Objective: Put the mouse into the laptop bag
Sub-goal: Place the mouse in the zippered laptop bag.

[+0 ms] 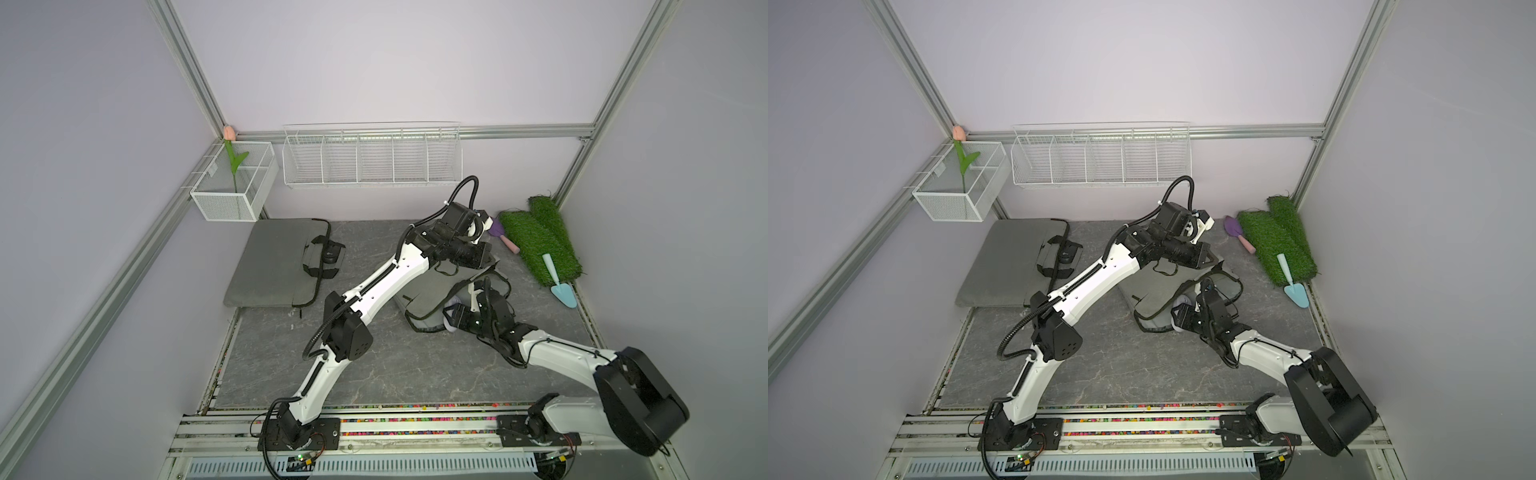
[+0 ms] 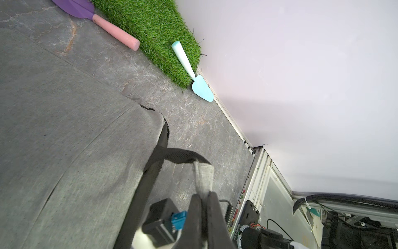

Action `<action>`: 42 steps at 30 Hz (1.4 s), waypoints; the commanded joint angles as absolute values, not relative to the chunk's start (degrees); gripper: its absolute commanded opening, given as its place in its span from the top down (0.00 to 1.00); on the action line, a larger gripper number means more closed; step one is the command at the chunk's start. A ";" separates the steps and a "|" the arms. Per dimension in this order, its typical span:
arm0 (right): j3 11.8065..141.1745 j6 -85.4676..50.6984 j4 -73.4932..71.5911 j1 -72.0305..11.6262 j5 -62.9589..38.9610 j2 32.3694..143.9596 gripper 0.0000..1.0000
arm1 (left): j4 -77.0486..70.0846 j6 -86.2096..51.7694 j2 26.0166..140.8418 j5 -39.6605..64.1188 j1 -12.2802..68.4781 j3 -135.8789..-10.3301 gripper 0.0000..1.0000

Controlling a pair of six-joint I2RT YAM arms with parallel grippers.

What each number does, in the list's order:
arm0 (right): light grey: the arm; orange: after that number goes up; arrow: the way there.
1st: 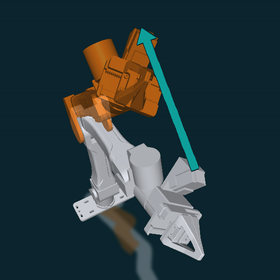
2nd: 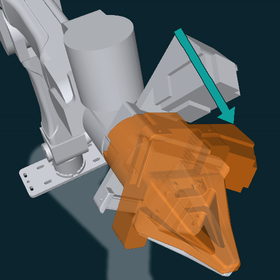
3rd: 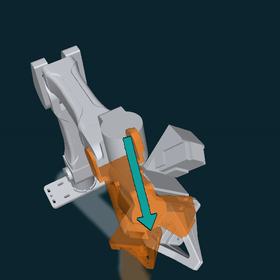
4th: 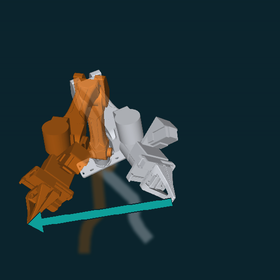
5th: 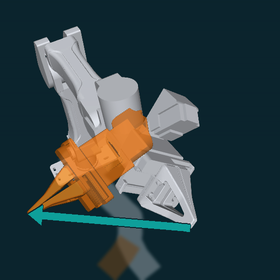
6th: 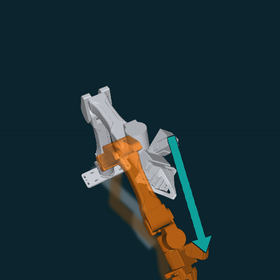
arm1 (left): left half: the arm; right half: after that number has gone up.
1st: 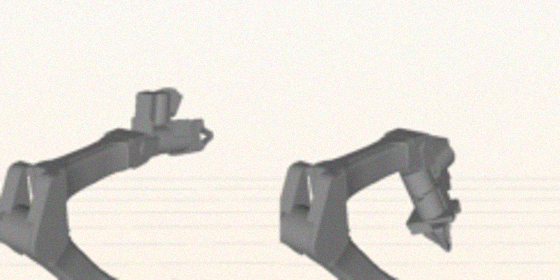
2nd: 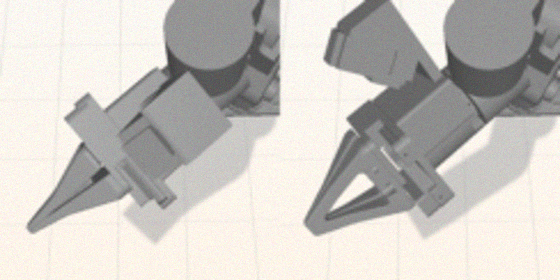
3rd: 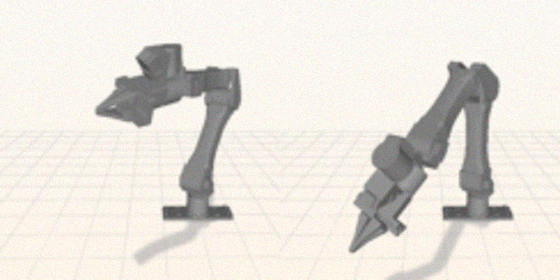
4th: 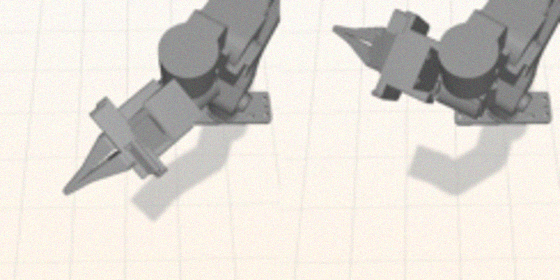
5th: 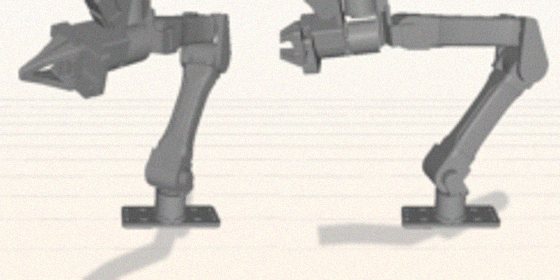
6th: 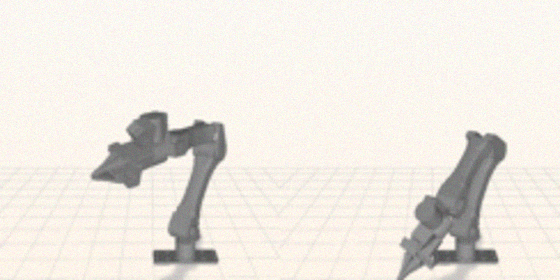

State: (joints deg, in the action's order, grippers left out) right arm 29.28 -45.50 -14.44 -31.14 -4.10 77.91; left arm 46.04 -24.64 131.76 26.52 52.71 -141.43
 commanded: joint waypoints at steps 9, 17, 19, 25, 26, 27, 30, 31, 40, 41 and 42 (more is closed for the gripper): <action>32.88 -49.43 -22.54 -34.08 -3.12 84.90 0.57 | 39.83 -25.71 131.14 29.16 52.91 -141.38 1.00; 34.10 -52.99 -30.47 -35.37 -7.48 92.64 0.49 | 36.95 -26.91 131.04 30.10 52.98 -138.17 1.00; 34.05 -52.81 -30.00 -35.95 -6.76 92.28 0.46 | 37.60 -26.59 130.81 29.37 52.95 -138.16 1.00; 33.44 -50.97 -25.00 -36.26 -4.05 87.29 0.34 | 37.20 -26.19 129.56 28.65 52.87 -136.27 1.00; 33.24 -50.60 -24.17 -36.21 -3.59 86.31 0.33 | 37.05 -26.19 129.29 28.57 52.76 -135.78 1.00; 32.93 -50.26 -23.47 -36.22 -3.33 85.44 0.32 | 36.84 -26.20 129.08 28.56 52.71 -135.39 1.00; 31.93 -49.15 -20.89 -36.20 -2.31 82.34 0.28 | 36.27 -26.43 128.61 28.64 52.38 -134.25 1.00; 31.53 -48.86 -20.10 -36.15 -1.82 81.40 0.27 | 35.86 -26.62 128.53 28.88 52.12 -133.81 1.00; 30.33 -42.36 -15.77 -32.77 5.90 76.85 0.46 | 35.04 -27.24 127.54 28.60 51.86 -132.47 1.00; 30.72 -40.34 -16.67 -32.53 6.49 77.10 0.47 | 34.92 -27.40 127.43 28.48 51.85 -132.47 1.00; 31.04 -38.71 -17.99 -32.37 6.50 77.53 0.48 | 34.75 -27.55 127.30 28.54 51.82 -132.37 1.00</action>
State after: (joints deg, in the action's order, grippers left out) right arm 31.03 -43.99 -14.98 -33.12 2.02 78.11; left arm 36.21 -27.11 130.19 28.45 52.07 -132.84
